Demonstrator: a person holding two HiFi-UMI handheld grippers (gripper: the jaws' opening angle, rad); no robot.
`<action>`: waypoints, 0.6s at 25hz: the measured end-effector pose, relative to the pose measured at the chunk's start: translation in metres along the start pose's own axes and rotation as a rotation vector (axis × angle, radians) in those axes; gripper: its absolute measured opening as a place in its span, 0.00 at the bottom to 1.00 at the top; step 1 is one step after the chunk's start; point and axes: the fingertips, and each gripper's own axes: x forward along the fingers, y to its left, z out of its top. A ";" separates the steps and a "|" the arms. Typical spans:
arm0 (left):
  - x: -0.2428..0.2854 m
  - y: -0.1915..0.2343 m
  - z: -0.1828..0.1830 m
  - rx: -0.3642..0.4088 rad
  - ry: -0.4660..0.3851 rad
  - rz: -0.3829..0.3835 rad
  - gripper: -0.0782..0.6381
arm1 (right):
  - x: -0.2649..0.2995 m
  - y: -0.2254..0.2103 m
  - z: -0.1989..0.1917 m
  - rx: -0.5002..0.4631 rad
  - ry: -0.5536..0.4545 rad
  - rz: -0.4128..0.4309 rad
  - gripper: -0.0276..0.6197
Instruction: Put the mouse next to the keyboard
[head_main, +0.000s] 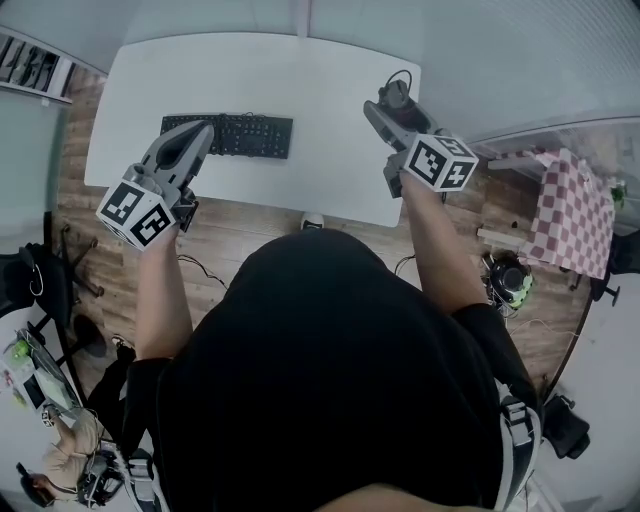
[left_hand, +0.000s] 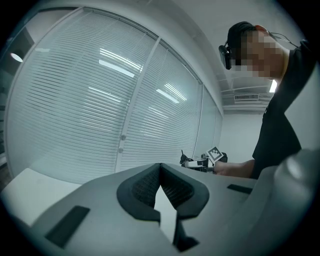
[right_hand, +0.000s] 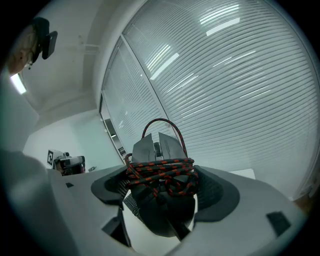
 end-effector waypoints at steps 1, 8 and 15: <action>0.000 -0.001 0.001 0.002 -0.001 0.000 0.14 | 0.000 0.001 0.000 0.000 -0.002 0.003 0.69; 0.014 -0.008 0.001 0.009 0.004 -0.002 0.14 | 0.001 -0.008 -0.001 0.009 -0.001 0.014 0.69; 0.028 -0.013 0.004 0.013 0.014 -0.002 0.14 | 0.004 -0.016 0.003 0.013 0.008 0.030 0.69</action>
